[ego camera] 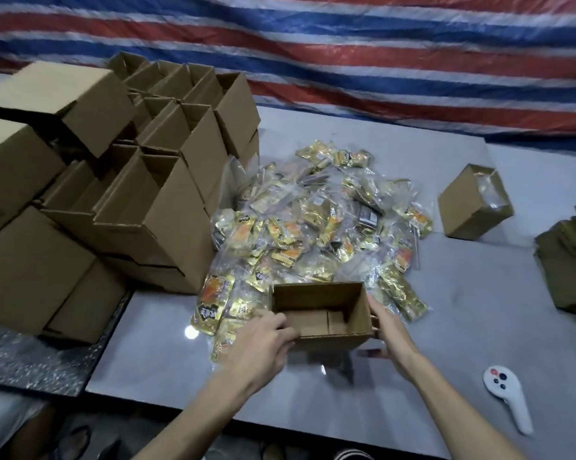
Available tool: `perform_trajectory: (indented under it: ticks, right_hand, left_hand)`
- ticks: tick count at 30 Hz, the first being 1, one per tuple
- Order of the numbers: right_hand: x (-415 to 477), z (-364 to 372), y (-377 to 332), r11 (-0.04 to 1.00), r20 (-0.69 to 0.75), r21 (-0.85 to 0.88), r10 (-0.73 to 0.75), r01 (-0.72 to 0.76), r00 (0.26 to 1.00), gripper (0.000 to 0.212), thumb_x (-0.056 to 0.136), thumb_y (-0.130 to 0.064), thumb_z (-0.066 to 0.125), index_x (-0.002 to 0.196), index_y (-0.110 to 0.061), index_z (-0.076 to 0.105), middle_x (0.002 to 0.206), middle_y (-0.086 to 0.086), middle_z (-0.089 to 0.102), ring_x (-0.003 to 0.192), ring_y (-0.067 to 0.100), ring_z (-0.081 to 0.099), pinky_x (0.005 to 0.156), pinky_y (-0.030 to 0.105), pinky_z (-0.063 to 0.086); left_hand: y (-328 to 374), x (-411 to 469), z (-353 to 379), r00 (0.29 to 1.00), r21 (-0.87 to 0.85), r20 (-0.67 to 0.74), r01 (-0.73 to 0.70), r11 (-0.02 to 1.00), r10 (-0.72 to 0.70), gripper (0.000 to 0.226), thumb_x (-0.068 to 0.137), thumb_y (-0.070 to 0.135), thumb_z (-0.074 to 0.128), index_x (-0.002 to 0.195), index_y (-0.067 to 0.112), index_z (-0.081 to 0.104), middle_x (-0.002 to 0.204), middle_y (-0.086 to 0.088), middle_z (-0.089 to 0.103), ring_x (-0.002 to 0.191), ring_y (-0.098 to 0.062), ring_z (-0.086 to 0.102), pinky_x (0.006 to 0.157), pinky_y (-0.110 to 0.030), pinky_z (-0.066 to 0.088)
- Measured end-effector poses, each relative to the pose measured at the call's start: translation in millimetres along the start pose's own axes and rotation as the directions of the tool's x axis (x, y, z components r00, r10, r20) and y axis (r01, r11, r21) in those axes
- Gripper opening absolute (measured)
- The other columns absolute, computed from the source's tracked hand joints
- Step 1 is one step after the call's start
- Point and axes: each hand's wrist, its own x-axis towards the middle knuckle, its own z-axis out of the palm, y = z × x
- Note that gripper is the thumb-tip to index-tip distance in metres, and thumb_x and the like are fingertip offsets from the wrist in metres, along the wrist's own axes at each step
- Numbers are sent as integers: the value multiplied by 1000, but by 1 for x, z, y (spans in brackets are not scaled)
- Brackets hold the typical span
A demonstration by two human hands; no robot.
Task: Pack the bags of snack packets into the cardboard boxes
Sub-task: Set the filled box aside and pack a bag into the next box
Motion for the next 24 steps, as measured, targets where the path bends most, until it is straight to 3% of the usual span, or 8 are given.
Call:
perform_trajectory:
  ticks: [2,4,7,11,14,17,22,24]
  right_hand:
    - [-1,-14,12,999,-35,48,13,-11,999,67,75,-79,59,126,-35,65,120,1,69,112,28,64,75,54,61]
    - [-2,-25,26,999,-72,41,26,-23,997,74,72,-78,64,130,-32,61,123,3,67,114,30,62,83,55,59]
    - [4,-33,46,997,-134,16,79,-78,988,57,84,-59,68,128,-22,62,122,7,67,112,31,63,91,56,55]
    - [16,-28,66,992,-259,-77,78,-101,963,25,97,-28,56,106,-10,69,98,11,71,97,32,66,88,42,54]
    - [18,-28,75,983,-376,-155,36,-101,926,27,98,-21,50,78,-9,64,79,9,66,85,31,63,77,35,45]
    - [14,-34,78,967,-492,-223,-6,-119,871,36,98,-23,50,65,-10,56,65,0,60,67,19,55,68,32,37]
    - [12,-34,93,939,-457,-269,72,-215,887,30,98,-34,45,90,-11,64,100,11,68,99,31,62,88,37,46]
    - [13,-37,97,931,-422,-293,77,-216,903,31,97,-38,46,99,-13,65,103,9,68,100,29,61,91,37,47]
  left_hand:
    - [4,9,15,999,-15,40,-16,1000,16,15,80,19,76,93,25,78,77,3,58,75,-23,61,57,-30,44]
    - [9,14,29,994,-1,85,-62,998,61,22,71,19,83,90,30,79,74,8,55,69,-16,58,53,-24,38]
    - [15,17,50,983,32,140,-124,992,118,28,57,23,90,78,36,77,68,14,49,63,-8,51,51,-19,31]
    - [17,16,80,962,73,227,-172,982,151,27,49,33,91,70,39,75,67,17,49,65,-5,51,52,-18,40]
    - [25,12,96,958,83,220,-207,975,184,23,49,36,90,64,36,72,67,18,51,70,-2,44,57,-17,41]
    - [34,5,104,961,30,172,-226,974,218,21,53,35,87,69,35,73,69,17,50,75,-4,38,63,-18,30]
    - [43,0,111,951,66,251,-202,977,180,27,44,42,90,63,39,71,63,18,50,63,1,50,52,-15,35]
    - [43,0,113,964,51,226,-159,986,143,30,45,39,93,64,40,71,63,17,50,59,-1,54,48,-16,37]
